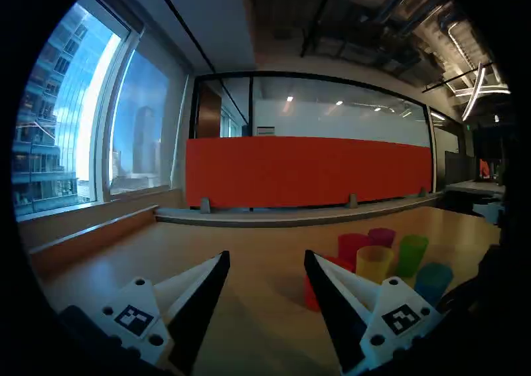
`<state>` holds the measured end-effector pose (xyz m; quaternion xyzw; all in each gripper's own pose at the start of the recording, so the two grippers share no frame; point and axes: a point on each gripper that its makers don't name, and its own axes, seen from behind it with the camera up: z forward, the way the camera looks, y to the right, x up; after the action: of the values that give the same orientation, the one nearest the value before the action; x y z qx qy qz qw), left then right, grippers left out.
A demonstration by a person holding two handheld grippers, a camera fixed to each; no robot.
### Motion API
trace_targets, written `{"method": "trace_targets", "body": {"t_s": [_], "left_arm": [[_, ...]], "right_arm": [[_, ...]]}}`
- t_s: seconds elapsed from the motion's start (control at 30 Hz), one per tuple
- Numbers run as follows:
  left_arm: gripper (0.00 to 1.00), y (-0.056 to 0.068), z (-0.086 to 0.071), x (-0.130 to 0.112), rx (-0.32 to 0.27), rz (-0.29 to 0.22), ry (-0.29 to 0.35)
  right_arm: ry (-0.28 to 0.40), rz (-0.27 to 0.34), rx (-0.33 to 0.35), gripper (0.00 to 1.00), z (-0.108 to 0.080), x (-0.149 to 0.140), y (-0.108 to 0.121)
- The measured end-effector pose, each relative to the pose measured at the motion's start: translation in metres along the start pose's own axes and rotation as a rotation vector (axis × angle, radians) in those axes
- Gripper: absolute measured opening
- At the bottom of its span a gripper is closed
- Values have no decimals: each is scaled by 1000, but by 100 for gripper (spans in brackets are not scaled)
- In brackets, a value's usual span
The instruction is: Pour water
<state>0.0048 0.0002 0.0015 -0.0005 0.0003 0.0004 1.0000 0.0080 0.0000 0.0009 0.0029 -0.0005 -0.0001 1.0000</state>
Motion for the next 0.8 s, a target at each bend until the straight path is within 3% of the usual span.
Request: {"method": "trace_targets", "body": {"t_s": [0.47,0.8], "left_arm": [[82,-10,20,84,-10,-9,-6],[82,-15,29,138,-35,5,-7]], "right_arm": [[-44,36,52,100,8,69,1],[-4,31,64,100,15,144,5]]}}
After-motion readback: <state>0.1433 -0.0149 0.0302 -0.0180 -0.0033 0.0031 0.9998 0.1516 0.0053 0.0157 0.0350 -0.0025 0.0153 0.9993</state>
